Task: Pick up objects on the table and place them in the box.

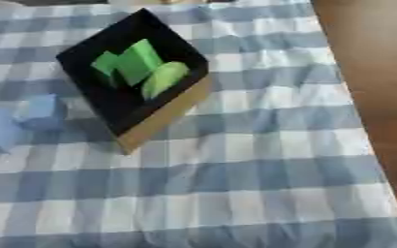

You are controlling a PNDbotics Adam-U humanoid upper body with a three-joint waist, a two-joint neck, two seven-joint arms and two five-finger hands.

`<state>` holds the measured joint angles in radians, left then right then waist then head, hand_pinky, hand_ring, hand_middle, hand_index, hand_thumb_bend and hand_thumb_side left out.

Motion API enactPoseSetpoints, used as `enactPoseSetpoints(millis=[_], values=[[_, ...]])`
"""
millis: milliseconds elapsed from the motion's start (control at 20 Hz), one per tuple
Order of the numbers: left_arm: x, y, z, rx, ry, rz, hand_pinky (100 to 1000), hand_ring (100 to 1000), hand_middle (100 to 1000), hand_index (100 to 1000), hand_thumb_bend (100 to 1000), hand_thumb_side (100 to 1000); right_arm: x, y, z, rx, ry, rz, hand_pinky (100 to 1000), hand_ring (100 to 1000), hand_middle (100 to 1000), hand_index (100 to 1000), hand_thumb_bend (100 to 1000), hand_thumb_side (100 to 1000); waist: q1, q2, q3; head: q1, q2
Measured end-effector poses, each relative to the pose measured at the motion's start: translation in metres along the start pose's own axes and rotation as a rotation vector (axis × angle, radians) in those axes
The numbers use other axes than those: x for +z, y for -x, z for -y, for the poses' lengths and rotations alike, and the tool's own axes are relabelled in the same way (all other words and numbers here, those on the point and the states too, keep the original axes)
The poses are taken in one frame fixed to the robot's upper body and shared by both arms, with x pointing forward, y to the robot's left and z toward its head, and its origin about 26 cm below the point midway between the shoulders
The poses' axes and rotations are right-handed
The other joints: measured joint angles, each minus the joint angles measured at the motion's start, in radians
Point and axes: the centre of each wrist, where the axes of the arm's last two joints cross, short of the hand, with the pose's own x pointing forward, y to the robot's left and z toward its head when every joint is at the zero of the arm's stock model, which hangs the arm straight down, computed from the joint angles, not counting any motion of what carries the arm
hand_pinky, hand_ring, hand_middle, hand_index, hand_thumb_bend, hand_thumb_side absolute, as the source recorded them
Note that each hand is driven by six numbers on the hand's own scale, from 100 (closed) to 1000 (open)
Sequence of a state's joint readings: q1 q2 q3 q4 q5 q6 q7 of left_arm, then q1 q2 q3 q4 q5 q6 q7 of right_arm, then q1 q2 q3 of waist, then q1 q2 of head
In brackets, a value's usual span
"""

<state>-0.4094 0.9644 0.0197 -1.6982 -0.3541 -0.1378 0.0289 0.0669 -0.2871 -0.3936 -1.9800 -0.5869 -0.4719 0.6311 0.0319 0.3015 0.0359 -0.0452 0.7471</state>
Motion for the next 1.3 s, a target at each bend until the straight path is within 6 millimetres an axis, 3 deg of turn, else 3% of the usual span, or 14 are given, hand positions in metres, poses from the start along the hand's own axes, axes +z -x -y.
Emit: enactPoseSetpoints(millis=[250,450,1000,1300], values=[[0.003,-0.006,0.005,0.121,-0.118,0.006,872,815,778,901,395,709,0.0,0.0,0.0,0.001,-0.004,0.001,941,1000,473,961,100,543,0.0,0.0,0.0,-0.002,0.0],[0.004,-0.007,0.006,0.121,-0.085,0.008,893,856,808,919,430,689,0.0,0.0,0.0,0.001,-0.005,0.001,941,1000,472,961,100,542,0.0,0.0,0.001,-0.005,0.0],[-0.017,0.008,-0.012,-0.165,0.497,0.049,967,954,865,932,610,481,0.003,-0.001,0.001,0.004,-0.014,-0.012,940,1000,472,960,100,541,0.0,-0.008,0.011,-0.01,0.009],[-0.022,0.021,-0.005,-0.213,0.815,0.037,983,965,869,936,703,352,0.002,-0.001,0.001,0.003,-0.027,-0.015,940,1000,471,960,100,543,0.012,-0.014,0.012,-0.008,0.017]])
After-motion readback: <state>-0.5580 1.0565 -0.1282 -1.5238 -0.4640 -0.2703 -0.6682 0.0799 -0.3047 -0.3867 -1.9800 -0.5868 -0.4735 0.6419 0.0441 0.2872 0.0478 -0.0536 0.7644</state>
